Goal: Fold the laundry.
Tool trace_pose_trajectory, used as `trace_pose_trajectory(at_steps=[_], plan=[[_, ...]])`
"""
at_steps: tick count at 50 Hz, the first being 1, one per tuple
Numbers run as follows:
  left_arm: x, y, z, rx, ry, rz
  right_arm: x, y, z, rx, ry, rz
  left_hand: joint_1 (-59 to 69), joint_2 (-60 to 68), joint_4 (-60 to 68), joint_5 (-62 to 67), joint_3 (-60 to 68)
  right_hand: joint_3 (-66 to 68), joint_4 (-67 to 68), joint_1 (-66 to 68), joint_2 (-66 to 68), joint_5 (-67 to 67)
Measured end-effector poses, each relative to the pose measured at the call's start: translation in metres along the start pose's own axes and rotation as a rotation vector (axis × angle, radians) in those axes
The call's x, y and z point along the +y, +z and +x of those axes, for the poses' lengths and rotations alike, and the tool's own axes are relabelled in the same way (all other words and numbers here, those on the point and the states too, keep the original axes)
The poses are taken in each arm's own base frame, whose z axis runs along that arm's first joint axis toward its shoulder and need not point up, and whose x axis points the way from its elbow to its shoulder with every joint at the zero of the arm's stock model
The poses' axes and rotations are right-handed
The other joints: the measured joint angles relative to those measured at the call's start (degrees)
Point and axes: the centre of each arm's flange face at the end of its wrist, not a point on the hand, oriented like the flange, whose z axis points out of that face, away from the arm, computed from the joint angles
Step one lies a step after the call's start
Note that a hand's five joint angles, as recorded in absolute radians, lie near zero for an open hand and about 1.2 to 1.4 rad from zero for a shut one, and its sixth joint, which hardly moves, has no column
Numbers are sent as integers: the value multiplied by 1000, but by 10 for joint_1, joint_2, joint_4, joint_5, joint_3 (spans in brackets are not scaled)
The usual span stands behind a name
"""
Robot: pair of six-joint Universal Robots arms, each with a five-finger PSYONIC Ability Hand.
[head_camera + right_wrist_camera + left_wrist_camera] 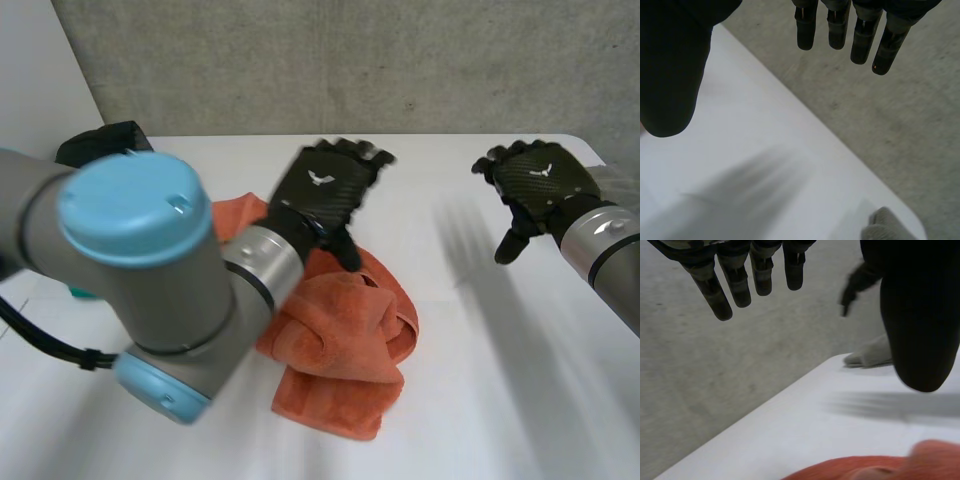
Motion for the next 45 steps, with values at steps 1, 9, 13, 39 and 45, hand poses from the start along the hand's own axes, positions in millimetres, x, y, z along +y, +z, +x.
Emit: trace_pose_trajectory(at_steps=[1, 9, 13, 39, 45], plan=[[-2, 0, -9, -20, 4, 2, 1, -2, -2, -13, 4, -16, 0, 0, 0, 0, 0, 0, 0, 0, 0, 0], [-4, 3, -86, -200, 115, -21, 10, -17, -27, -173, 101, -147, 0, -1, 0, 0, 0, 0, 0, 0, 0, 0], [6, 5, -107, -239, 185, -62, 15, -18, -39, -217, 163, -180, 0, -1, 0, 0, 0, 0, 0, 0, 0, 0], [131, 24, -133, -94, 338, -411, 69, 15, -125, -284, 273, -272, 68, 65, 68, 58, 60, 370, 356, 303, 366, 339], [136, 29, -131, -87, 337, -409, 64, 18, -128, -276, 256, -232, 113, 104, 105, 98, 100, 552, 539, 424, 544, 519]])
